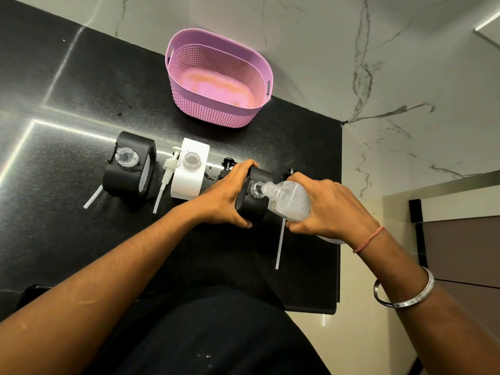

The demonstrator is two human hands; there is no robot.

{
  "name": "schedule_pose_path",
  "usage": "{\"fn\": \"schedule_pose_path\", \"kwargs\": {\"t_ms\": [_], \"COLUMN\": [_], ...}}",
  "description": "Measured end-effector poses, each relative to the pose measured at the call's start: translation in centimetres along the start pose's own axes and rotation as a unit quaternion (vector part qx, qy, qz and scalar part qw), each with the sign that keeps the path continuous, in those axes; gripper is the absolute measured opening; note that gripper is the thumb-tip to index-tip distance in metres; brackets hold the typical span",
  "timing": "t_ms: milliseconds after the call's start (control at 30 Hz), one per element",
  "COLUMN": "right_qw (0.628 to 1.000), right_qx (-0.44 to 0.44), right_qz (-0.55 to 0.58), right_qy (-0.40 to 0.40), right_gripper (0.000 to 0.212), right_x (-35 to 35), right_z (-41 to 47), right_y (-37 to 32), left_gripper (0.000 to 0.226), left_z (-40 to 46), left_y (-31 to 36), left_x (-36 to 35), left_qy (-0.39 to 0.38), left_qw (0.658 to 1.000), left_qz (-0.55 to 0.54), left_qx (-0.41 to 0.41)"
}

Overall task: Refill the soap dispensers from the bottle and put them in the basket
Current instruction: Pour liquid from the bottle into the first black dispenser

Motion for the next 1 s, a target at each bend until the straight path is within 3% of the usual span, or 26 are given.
{"fn": "schedule_pose_path", "kwargs": {"t_ms": [1000], "right_qw": [1.0], "right_qx": [0.002], "right_qz": [0.002], "right_qy": [0.004], "right_gripper": [0.077], "right_x": [0.04], "right_z": [-0.02], "right_y": [-0.08], "left_gripper": [0.122], "left_z": [-0.02], "left_y": [0.07], "left_x": [0.05], "left_qy": [-0.001], "left_qw": [1.0], "left_qz": [-0.001], "left_qx": [0.001]}}
Point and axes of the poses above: each hand's wrist, its own z-axis towards the middle knuckle, its own x-axis out of the back of the hand, y = z × x, the point moved 7 cm from there along z, towards the middle knuckle, and after that the axes turned 4 degrees about z, right-handed, at the moved point
